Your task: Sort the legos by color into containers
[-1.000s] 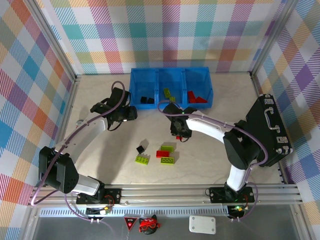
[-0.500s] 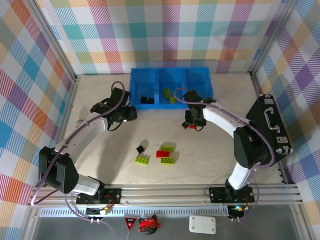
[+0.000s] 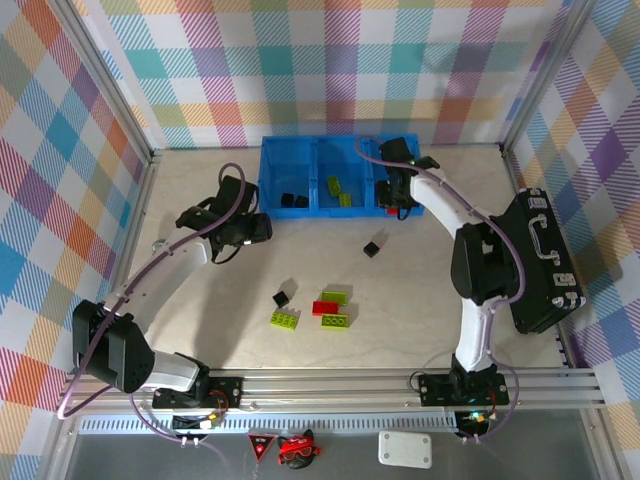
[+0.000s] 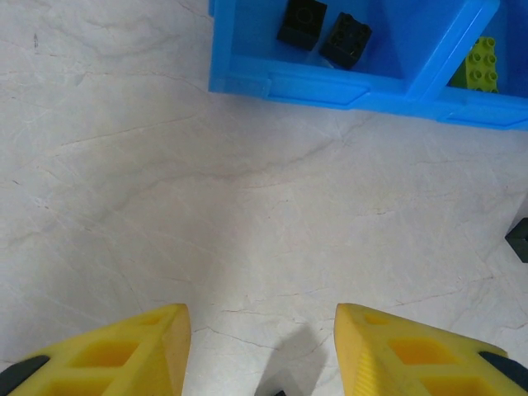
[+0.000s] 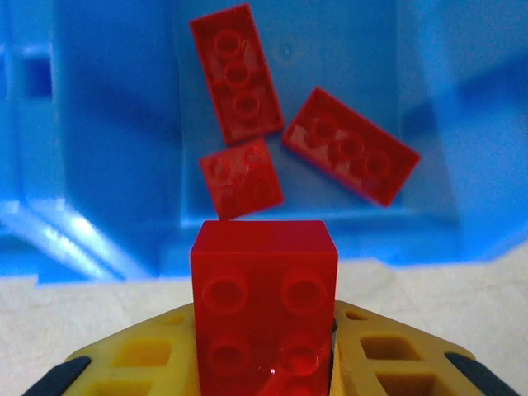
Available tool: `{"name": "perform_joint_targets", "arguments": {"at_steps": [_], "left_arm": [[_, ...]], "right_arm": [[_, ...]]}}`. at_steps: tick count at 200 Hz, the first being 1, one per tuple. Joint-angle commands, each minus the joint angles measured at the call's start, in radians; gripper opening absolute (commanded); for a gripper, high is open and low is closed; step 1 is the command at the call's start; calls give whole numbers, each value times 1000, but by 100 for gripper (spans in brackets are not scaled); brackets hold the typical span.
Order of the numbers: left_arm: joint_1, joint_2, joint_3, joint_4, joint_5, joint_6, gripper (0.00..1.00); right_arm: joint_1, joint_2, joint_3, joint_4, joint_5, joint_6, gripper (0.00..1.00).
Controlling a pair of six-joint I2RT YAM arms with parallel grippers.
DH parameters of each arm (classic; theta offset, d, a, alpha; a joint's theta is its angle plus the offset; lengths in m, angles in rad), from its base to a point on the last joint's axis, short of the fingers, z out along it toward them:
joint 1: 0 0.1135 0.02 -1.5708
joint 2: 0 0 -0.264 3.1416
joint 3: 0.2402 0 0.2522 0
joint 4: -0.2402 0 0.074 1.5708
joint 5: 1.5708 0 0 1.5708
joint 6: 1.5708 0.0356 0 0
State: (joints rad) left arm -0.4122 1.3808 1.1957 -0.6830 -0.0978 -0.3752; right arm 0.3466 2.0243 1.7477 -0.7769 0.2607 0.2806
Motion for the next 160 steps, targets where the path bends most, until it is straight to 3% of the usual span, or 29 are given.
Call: {"name": "perform_joint_targets", "arguments": {"at_steps": [1,63,160], "left_arm": [[-15,-39,2,-40,-16,-13,49],[-14,-80,-1,-87,-60,0,50],[-13,-46,27,-97,-56,10,50]], "right_arm": [[-15,86,130,-59,28,-86,31],[-70,276,388,-87,8,-129,32],[-116,453,576,-27,-17,-199,34]]}}
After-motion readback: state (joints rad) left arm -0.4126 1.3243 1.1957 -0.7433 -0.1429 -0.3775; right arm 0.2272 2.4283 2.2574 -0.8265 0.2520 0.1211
